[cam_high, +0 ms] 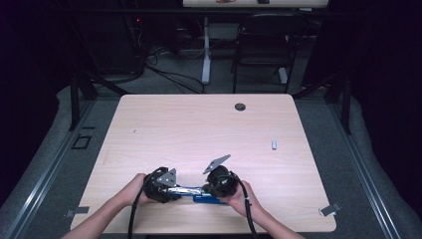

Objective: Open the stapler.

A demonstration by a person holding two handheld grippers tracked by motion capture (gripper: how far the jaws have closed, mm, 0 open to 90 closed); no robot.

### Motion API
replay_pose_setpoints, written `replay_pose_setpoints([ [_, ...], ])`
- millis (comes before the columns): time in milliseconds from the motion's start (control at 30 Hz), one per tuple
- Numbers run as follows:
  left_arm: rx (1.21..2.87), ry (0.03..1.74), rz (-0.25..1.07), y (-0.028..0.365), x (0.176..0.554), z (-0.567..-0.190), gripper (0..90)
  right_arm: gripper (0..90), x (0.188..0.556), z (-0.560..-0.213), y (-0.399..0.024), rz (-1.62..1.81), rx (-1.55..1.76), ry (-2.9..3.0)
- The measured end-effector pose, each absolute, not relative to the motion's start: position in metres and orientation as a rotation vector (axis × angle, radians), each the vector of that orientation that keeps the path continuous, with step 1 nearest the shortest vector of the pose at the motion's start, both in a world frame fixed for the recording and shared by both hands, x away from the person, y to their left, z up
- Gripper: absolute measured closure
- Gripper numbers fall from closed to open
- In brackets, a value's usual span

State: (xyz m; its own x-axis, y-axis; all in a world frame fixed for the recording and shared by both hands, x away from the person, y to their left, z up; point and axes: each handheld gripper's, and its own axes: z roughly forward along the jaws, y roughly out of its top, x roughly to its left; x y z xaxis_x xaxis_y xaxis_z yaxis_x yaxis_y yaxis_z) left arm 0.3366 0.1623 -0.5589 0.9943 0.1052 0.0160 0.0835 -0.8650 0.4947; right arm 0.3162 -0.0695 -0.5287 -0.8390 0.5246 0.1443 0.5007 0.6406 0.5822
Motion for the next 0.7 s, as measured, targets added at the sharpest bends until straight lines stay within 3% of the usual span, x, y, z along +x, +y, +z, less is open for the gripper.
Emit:
replay_pose_setpoints([
  [300,2.604,0.148,0.046,0.164,0.337,-0.558,62.1,90.0,0.321,-0.539,-0.057,1.009,0.881,2.829],
  [500,2.554,0.177,0.065,0.173,0.337,-0.549,53.4,90.0,0.322,-0.540,-0.058,1.021,0.901,2.829],
  [700,2.545,0.128,0.079,0.172,0.333,-0.549,61.1,90.0,0.321,-0.541,-0.058,1.041,0.922,2.820],
])
